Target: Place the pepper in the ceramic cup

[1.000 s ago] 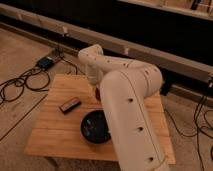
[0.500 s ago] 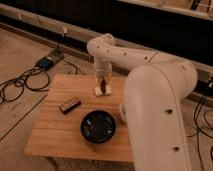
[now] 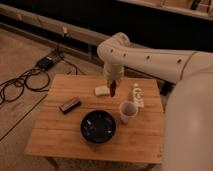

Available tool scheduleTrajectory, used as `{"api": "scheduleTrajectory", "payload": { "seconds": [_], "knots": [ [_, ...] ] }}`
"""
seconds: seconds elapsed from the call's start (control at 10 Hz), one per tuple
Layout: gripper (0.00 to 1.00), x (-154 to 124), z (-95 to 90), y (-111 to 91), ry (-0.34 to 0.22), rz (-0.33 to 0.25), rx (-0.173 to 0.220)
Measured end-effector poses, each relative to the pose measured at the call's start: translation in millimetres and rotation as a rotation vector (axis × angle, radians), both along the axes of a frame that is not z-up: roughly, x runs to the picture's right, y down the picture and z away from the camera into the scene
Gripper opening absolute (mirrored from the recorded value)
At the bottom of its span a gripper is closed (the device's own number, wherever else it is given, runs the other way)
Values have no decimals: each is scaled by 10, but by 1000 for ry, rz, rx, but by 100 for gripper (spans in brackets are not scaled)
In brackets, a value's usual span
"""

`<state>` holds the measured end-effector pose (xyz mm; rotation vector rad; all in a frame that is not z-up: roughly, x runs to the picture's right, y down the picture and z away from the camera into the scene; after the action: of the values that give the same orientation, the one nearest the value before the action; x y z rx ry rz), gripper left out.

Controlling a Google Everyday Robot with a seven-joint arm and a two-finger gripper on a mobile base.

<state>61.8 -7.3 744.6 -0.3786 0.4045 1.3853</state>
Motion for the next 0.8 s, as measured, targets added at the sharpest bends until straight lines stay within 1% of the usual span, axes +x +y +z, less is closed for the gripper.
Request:
{"api": "scheduleTrajectory", "payload": {
  "seconds": [0.1,0.2,0.4,0.6,0.8],
  "knots": [
    [0,91,-81,64,24,13,7],
    [0,223,-189,192,59,34,12],
    [0,367,-278,367,99,63,9],
    [0,470,-294,564,129,88,-5],
    [0,572,-256,739,150,108,-23]
  ]
}}
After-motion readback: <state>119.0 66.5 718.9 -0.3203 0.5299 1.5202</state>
